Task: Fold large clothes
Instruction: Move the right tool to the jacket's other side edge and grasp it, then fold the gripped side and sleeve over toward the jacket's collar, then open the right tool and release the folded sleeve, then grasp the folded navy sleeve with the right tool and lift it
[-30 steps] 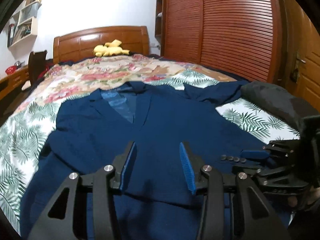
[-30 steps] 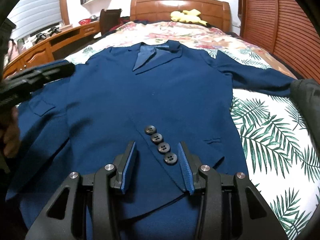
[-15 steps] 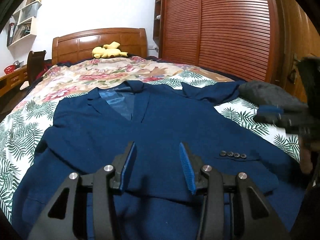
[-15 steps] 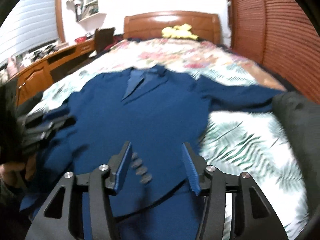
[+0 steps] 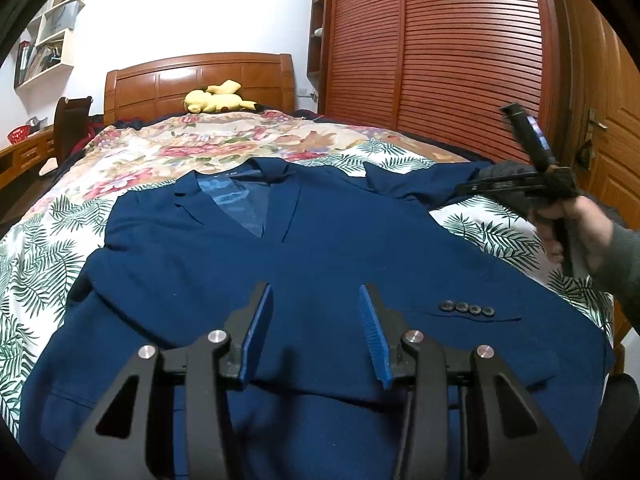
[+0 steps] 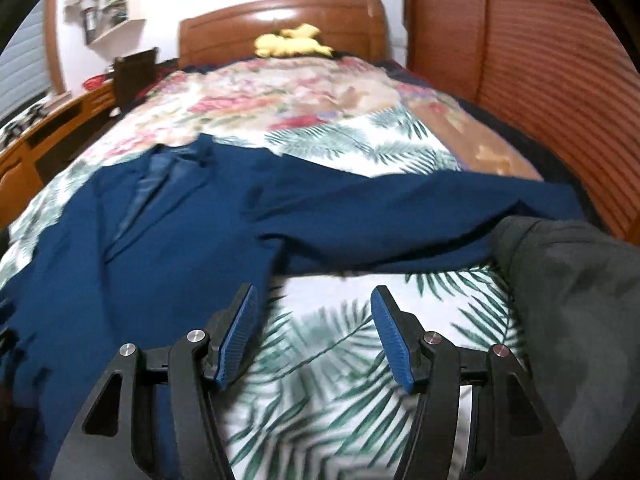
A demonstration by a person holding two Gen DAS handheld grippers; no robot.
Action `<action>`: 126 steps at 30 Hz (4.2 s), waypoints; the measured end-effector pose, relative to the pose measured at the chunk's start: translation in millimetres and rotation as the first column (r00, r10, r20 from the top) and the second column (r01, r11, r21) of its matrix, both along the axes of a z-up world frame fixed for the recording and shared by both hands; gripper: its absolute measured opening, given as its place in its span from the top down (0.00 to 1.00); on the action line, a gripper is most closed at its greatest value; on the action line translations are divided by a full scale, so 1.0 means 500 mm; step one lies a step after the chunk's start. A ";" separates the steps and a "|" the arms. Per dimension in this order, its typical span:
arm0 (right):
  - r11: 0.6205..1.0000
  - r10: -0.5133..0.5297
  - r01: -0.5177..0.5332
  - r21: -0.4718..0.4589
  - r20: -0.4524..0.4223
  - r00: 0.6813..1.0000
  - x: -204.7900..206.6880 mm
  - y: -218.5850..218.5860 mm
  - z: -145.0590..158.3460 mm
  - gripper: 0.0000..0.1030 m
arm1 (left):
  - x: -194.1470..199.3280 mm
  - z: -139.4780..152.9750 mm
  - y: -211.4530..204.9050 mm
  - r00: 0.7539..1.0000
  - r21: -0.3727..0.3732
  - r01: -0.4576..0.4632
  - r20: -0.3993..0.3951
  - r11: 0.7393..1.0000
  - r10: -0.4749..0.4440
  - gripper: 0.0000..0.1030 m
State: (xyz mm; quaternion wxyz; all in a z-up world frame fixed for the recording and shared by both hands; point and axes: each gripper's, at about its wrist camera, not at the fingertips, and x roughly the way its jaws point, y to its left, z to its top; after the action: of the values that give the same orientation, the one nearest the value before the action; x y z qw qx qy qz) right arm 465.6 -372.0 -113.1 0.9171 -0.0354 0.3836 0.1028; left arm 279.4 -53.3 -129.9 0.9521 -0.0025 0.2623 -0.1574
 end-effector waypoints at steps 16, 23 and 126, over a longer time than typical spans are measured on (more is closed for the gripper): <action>0.951 -0.179 0.205 0.230 -0.128 0.976 0.125 -0.121 -0.072 0.41 | 0.003 -0.003 -0.004 1.000 0.006 0.002 -0.007 1.000 -0.002 0.58; 0.940 -0.215 0.251 0.232 -0.170 0.962 0.164 -0.118 -0.076 0.40 | 0.003 -0.003 -0.004 1.000 0.006 0.002 -0.007 1.000 -0.002 0.58; 0.969 0.182 -0.203 0.138 0.154 0.971 -0.066 0.200 0.230 0.98 | -0.133 0.107 0.087 1.000 -0.036 -0.003 0.029 0.999 0.004 0.58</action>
State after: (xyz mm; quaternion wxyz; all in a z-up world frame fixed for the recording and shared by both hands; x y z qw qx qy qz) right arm 432.4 -272.1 1.8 0.9274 -0.0092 0.3041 0.2177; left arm 212.9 -9.9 -76.6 0.9558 -0.0179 0.2457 -0.1605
